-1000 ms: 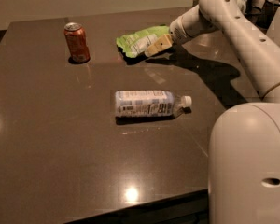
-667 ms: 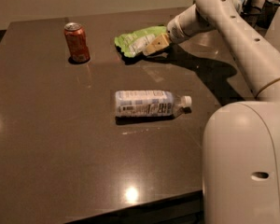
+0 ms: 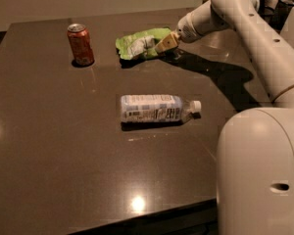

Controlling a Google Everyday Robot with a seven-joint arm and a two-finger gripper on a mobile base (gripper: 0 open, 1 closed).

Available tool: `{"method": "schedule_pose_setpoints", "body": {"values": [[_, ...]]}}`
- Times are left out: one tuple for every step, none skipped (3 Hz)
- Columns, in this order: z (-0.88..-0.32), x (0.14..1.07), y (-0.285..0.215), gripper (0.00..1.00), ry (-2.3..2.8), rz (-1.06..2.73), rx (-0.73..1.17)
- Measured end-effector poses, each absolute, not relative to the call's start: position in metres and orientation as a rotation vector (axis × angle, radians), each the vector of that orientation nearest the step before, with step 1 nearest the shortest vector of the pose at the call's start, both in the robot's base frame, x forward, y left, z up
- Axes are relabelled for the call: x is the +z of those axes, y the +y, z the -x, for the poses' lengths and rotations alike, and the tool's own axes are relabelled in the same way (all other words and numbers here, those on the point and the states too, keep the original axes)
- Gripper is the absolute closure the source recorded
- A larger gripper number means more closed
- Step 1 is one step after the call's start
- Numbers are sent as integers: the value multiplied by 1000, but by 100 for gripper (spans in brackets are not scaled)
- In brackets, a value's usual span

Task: Move green rice chip bag near blue plastic bottle

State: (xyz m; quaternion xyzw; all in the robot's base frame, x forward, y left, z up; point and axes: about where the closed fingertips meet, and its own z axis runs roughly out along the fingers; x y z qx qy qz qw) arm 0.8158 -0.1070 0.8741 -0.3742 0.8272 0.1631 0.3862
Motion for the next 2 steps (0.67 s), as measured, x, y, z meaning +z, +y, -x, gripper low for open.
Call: {"method": "schedule_pose_setpoints", "body": {"values": [[-793,886,-116,83,2073,979,450],[-760,900,-129,100,2042,1000,488]]}}
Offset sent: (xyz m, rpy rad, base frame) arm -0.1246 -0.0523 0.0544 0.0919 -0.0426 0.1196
